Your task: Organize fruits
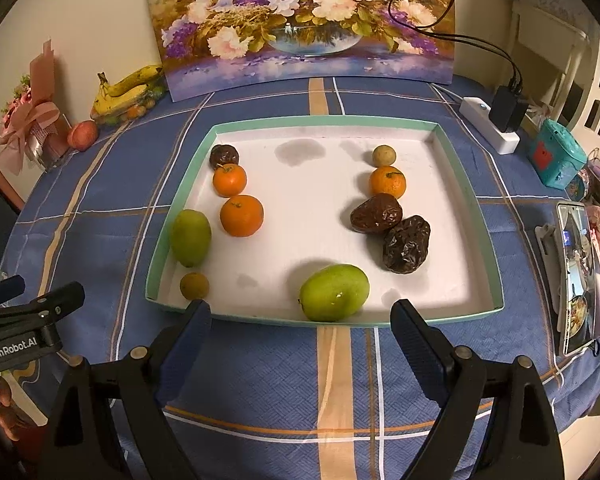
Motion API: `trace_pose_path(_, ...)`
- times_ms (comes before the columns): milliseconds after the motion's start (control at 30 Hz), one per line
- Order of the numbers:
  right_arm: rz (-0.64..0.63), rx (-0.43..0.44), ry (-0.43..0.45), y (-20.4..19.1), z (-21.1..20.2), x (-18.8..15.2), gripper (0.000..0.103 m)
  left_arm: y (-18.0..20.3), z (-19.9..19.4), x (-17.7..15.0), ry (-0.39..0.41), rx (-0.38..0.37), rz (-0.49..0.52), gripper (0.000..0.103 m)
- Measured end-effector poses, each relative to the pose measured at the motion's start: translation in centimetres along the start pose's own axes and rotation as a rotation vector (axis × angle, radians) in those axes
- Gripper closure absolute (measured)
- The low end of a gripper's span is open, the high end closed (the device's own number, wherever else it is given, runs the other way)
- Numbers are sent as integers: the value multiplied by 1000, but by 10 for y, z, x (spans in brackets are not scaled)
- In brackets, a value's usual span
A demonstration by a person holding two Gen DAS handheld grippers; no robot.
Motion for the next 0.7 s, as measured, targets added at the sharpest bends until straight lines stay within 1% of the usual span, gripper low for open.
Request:
trace_pose_path(333,-4,0,-10,0,2,0,11,-2,2,-1,-10,6,-1,0)
trace_pose_path(700,-6,-2,-16,-1,4,-1,11,-4,2,0,-16,-20,-11,0)
Point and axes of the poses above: each gripper's, at about its wrist camera, not at the fingertips, and z roughly the way its jaws point, y to its right, x to its top, the point moved 1 cm from there along z, roughly the way its jaws point, and after that the axes turned 5 degrees about -x, right-handed, at the moved point
